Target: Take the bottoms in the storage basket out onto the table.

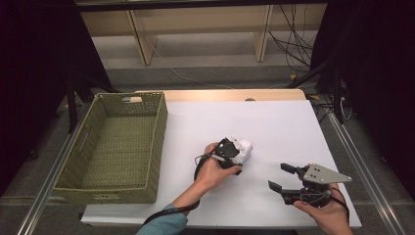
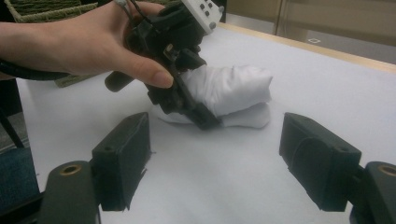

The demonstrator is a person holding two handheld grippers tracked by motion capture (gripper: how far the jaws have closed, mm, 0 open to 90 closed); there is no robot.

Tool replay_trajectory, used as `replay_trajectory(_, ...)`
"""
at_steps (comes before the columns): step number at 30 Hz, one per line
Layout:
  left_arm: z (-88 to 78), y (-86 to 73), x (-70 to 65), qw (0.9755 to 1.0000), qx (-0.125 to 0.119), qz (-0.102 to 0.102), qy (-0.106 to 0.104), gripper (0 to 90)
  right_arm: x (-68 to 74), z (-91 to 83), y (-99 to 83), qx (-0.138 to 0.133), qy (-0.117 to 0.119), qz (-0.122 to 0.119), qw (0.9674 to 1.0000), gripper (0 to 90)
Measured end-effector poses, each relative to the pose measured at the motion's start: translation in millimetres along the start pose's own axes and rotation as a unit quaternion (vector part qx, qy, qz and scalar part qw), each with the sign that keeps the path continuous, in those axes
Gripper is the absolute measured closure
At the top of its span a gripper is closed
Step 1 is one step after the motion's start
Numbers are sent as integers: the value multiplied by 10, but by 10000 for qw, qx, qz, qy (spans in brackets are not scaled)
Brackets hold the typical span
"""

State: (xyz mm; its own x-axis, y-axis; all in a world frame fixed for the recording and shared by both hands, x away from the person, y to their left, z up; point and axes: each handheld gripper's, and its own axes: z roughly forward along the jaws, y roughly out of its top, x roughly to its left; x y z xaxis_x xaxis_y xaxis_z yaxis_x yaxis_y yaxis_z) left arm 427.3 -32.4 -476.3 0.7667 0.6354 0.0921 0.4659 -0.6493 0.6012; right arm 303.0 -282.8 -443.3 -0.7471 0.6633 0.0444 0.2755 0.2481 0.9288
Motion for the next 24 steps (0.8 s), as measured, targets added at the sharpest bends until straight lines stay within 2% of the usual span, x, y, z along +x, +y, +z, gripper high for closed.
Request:
replay_trajectory(3,-3,7,12,9999,11,-119,-43,238,-2,0,0,-4,-24,-5,10000,259)
replay_trajectory(5,-13,16,26,9998,44,-157,-61,165,-4,2,-2,7,-46,8,10000,258)
replay_trajectory(7,-27,18,52,9999,56,-125,-3,135,-4,5,-3,9,-61,22,10000,258)
replay_trajectory(11,-64,-2,147,9997,52,-248,-17,2,-5,5,-5,30,-59,4,10000,258)
replay_trajectory(14,-136,-6,166,9995,14,-327,-42,0,-5,8,-6,32,-55,15,10000,258)
replay_trajectory(19,-321,27,157,9994,-160,-284,-147,0,-5,22,-9,39,-42,45,10000,258)
replay_trajectory(24,-515,33,171,9991,-311,-241,-134,0,-3,35,-12,38,-39,21,10000,258)
